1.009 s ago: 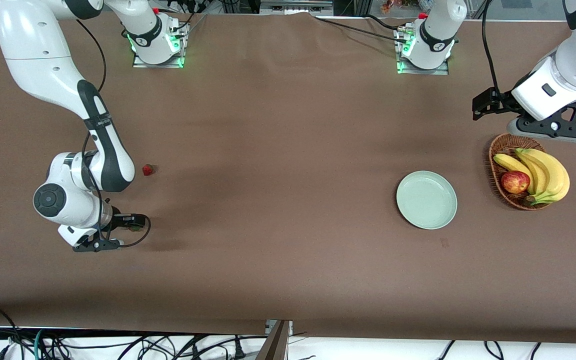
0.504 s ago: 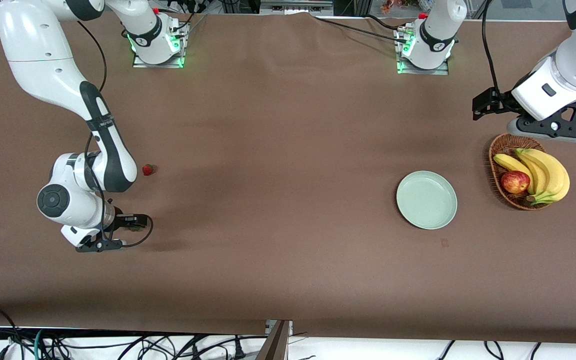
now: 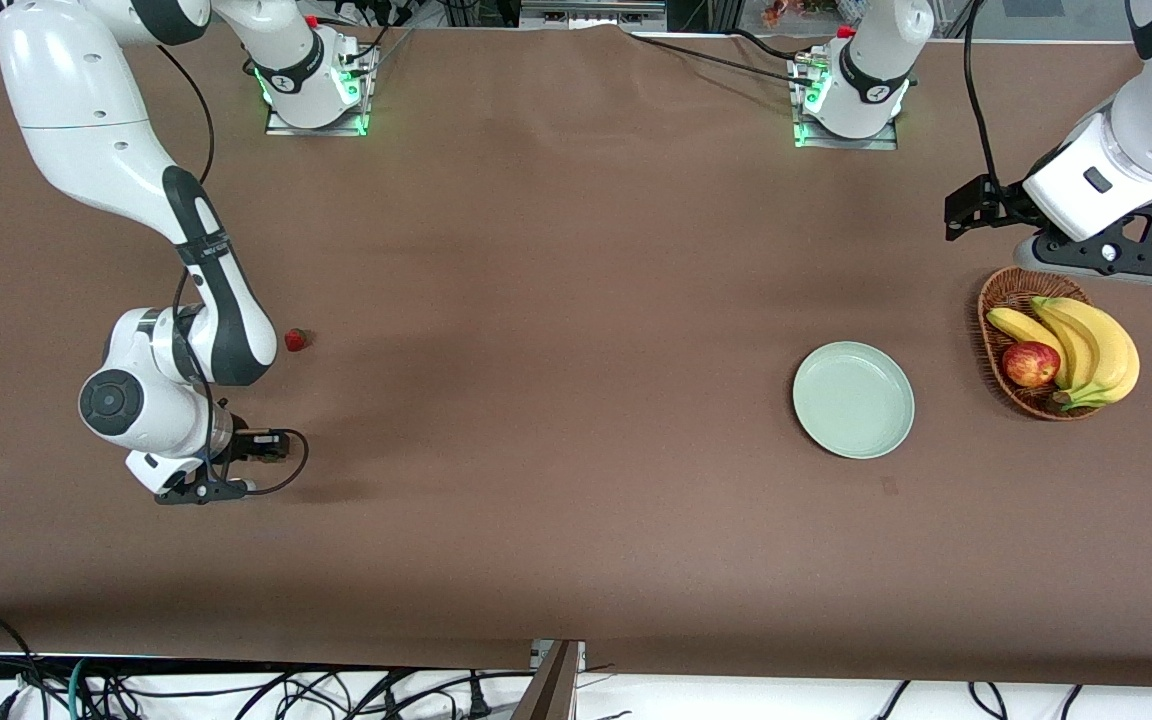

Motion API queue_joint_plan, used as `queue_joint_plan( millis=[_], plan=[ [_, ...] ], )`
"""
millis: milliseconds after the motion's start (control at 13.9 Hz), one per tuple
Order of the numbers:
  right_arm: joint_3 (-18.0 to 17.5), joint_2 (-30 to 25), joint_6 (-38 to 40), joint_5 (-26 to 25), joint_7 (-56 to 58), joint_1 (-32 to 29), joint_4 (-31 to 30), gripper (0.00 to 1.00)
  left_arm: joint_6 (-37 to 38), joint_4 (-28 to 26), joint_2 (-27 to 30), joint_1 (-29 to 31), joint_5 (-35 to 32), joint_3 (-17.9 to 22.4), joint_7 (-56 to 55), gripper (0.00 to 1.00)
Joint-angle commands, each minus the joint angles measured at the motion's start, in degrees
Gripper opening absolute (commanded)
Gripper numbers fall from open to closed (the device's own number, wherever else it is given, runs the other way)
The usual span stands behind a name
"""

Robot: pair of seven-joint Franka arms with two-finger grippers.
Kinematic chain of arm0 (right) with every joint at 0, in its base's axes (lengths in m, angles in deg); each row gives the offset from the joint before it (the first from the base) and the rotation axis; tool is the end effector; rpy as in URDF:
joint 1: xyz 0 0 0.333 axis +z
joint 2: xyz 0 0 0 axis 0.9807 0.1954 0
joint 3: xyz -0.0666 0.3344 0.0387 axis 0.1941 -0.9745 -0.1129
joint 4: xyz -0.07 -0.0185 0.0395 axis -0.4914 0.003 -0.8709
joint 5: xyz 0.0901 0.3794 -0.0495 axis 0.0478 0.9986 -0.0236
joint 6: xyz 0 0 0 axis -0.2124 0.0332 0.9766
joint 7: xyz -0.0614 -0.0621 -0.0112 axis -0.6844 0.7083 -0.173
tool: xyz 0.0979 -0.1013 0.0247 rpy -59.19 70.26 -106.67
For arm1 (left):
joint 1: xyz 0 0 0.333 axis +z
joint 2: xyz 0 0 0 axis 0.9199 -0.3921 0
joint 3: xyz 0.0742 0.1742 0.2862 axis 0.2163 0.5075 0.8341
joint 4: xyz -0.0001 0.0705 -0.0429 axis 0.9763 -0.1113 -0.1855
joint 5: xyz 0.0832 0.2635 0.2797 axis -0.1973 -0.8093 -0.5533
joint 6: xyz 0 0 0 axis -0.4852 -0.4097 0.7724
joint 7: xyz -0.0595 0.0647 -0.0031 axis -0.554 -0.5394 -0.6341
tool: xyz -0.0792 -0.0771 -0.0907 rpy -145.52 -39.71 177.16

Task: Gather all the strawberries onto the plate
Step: 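Close the right gripper on the strawberry and lift it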

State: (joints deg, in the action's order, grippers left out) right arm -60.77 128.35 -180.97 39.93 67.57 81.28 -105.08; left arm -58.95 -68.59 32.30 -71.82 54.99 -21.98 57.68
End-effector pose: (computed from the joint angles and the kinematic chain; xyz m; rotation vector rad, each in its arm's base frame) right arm 0.7218 0.0259 0.1680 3.1092 0.1530 -0.0049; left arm 0.5404 -0.0680 0.5784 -3.1162 0.1804 0.2274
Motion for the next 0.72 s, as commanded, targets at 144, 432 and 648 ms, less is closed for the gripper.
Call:
queue_joint_plan(
  millis=[144, 432, 648],
  plan=[
    [-0.1, 0.6, -0.5, 0.4, 0.0, 0.0, 0.6, 0.27, 1.0, 0.9, 0.0, 0.2, 1.0, 0.0, 0.4, 1.00],
    [-0.2, 0.2, -0.5, 0.9, -1.4, 3.6, 2.6, 0.25, 1.0, 0.9, 0.0, 0.2, 1.1, 0.0, 0.4, 1.00],
    [-0.2, 0.8, -0.6, 0.5, -14.9, 10.8, 4.6, 0.25, 1.0, 0.9, 0.0, 0.1, 1.2, 0.0, 0.3, 1.00]
  ],
)
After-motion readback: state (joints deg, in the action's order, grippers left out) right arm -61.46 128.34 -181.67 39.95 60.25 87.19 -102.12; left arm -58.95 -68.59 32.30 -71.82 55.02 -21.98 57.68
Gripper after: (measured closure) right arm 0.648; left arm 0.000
